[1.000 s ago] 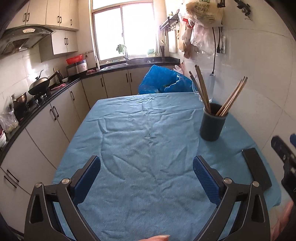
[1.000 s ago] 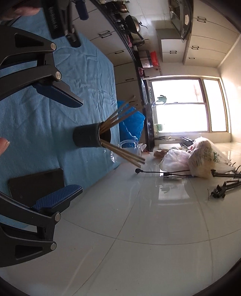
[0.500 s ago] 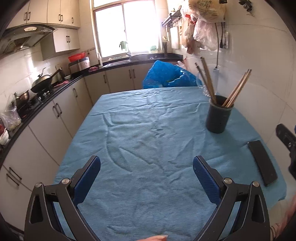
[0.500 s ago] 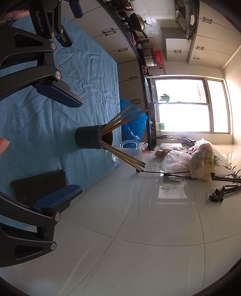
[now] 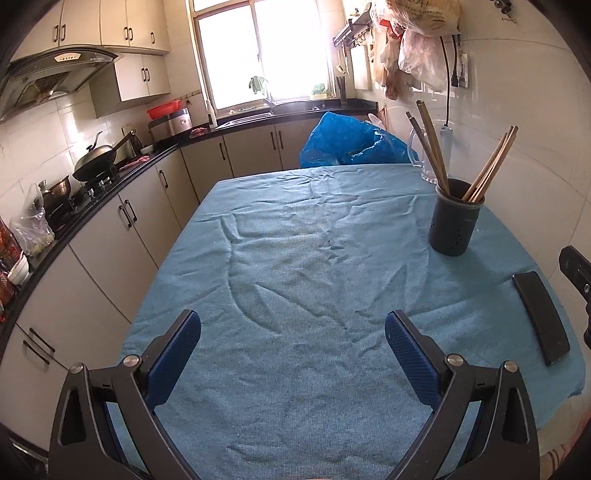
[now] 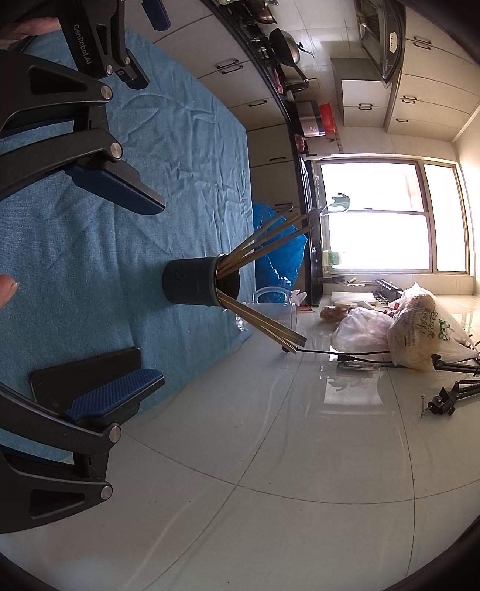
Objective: Organize utensils
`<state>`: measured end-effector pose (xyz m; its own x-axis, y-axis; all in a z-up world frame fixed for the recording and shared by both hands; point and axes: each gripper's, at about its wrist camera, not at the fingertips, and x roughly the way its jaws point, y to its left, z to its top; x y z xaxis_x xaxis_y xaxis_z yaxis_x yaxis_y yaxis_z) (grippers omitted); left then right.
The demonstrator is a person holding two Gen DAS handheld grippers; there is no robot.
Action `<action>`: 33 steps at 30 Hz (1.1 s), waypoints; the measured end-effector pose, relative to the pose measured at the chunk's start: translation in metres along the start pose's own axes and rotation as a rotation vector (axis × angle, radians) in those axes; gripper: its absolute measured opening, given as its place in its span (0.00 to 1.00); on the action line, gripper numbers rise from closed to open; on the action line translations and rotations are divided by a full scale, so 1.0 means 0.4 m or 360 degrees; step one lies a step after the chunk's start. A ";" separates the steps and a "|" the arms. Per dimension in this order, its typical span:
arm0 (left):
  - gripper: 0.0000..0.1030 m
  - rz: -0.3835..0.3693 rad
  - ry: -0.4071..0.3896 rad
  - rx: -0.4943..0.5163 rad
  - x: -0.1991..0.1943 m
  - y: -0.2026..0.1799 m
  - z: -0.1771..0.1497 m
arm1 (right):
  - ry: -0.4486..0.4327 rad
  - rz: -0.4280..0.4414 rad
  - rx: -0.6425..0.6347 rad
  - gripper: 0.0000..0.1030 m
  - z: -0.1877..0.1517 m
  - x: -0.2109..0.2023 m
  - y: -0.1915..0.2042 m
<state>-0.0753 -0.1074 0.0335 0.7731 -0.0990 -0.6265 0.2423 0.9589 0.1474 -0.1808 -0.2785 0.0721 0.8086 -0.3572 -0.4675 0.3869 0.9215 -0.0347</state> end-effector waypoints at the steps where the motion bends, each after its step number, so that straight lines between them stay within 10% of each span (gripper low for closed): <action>1: 0.97 0.0001 0.0000 0.0001 0.001 -0.001 0.000 | 0.0001 0.0001 0.0001 0.86 0.000 -0.001 0.000; 33: 0.97 0.0069 -0.0083 -0.0004 -0.082 0.010 -0.018 | -0.0005 0.0087 0.0024 0.87 -0.010 -0.044 0.008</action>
<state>-0.1038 -0.0984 0.0493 0.8124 -0.0712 -0.5788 0.2066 0.9633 0.1715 -0.1954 -0.2686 0.0767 0.8302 -0.3069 -0.4653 0.3487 0.9372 0.0041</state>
